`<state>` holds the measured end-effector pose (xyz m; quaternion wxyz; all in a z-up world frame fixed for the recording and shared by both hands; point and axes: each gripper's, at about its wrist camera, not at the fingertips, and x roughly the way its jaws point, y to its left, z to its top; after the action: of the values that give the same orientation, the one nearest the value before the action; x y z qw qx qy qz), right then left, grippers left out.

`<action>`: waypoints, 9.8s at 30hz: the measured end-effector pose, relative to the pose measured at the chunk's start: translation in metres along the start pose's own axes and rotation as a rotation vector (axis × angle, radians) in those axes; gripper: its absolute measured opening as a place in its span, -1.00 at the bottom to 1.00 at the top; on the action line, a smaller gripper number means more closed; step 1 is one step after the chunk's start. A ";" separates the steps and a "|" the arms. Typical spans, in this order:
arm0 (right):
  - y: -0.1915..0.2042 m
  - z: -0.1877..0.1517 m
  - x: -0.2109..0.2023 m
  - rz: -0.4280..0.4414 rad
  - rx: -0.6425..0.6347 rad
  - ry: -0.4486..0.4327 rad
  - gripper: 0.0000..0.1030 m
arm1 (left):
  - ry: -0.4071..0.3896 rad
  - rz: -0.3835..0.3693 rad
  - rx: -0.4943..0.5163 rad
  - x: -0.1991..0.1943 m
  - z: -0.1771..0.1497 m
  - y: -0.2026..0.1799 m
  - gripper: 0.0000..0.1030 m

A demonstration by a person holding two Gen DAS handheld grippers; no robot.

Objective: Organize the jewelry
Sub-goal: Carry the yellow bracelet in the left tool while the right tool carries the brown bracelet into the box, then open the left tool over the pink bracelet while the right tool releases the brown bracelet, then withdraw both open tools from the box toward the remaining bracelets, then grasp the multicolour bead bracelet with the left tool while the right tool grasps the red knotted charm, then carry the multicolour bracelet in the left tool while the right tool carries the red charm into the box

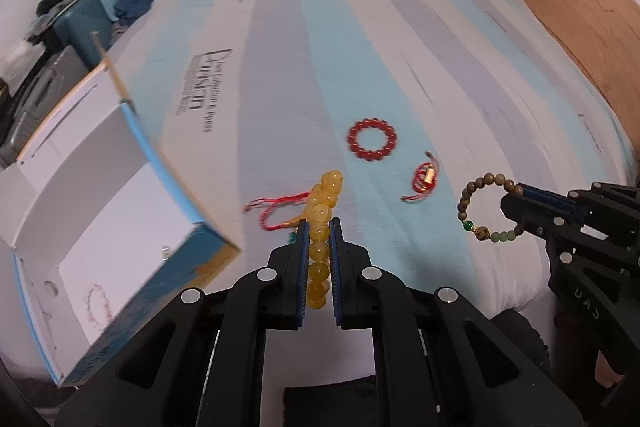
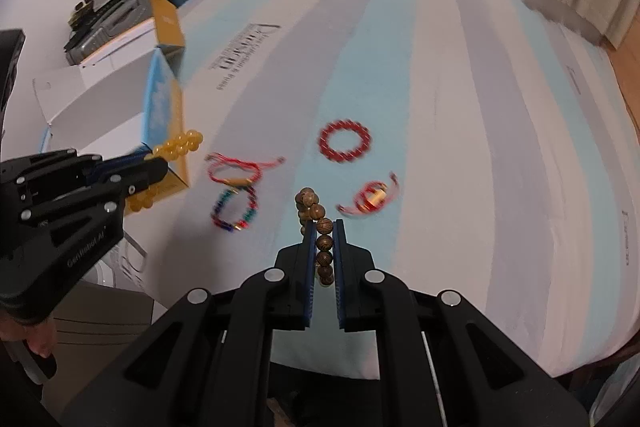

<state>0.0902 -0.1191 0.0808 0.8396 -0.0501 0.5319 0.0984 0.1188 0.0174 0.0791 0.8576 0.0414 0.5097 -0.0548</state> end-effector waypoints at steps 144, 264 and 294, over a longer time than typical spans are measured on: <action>-0.077 0.048 0.141 0.002 0.137 0.219 0.85 | 0.219 -0.039 -0.018 0.141 -0.014 -0.022 0.77; 0.134 0.089 0.011 0.087 -0.147 0.032 -0.62 | -0.027 0.111 -0.160 -0.050 -0.013 0.131 -0.83; 0.304 0.087 0.137 0.142 -0.332 0.285 -0.62 | 0.186 0.145 -0.365 0.015 -0.102 0.288 -0.83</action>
<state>0.1571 0.2092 0.0004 0.7270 -0.1636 0.6240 0.2354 0.0768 0.3148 0.0218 0.8020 -0.0732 0.5836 0.1042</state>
